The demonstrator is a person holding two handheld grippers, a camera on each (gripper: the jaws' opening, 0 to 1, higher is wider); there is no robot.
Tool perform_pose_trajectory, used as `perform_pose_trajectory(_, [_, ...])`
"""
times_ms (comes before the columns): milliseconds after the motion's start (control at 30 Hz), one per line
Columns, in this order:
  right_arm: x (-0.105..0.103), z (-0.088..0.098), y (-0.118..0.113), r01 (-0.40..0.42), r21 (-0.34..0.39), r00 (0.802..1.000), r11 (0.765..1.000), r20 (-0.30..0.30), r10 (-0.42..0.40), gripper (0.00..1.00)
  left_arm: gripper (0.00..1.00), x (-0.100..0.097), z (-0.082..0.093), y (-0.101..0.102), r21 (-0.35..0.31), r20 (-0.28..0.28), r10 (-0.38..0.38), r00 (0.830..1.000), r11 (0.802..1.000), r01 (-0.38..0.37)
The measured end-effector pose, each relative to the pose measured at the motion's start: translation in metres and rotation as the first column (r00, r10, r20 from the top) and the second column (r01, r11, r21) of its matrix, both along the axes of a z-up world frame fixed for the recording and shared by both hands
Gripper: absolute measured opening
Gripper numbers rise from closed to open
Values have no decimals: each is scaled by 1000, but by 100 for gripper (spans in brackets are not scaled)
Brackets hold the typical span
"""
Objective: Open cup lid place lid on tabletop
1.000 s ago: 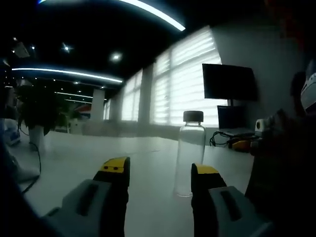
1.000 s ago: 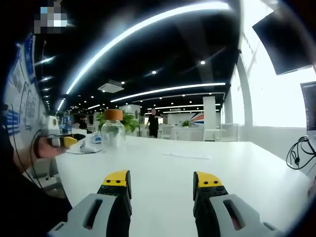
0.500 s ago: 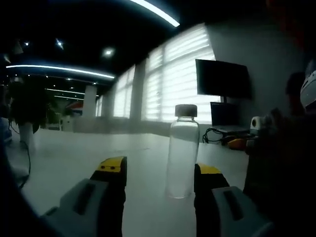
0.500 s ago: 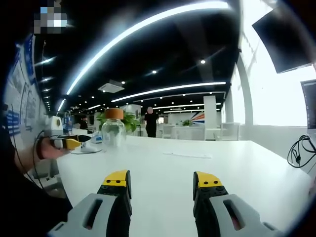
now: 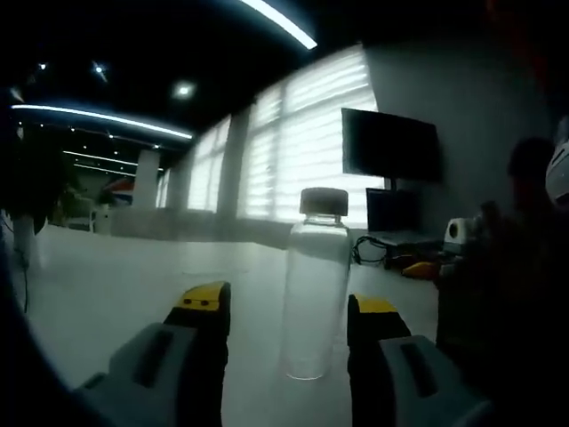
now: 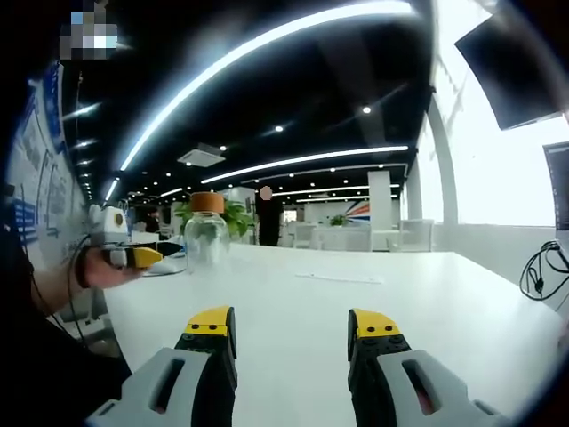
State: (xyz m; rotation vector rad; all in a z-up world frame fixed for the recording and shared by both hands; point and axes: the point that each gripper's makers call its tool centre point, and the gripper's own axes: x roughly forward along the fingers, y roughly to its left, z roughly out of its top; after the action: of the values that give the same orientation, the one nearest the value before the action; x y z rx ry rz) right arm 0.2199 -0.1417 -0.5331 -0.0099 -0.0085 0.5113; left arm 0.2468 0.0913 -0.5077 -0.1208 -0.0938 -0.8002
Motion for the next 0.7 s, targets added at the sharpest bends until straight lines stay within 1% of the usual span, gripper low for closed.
perform_pose_trajectory(100, [0,2,0,0,4,1000,1000,3,0,45,48,3,1,-8,-1,2,-11,1000,1000,11])
perform_pose_trajectory(400, [1,0,0,-2,8,1000,1000,1,2,45,50,11,3,-19,9,1,-40,999,999,40])
perform_pose_trajectory(533, [1,-1,2,-6,8,1000,1000,-2,6,45,52,15,2,-31,26,-2,-67,998,997,67])
perform_pose_trajectory(700, [1,-1,3,-10,9,1000,1000,-1,10,45,52,16,0,-45,29,-10,-100,995,994,101])
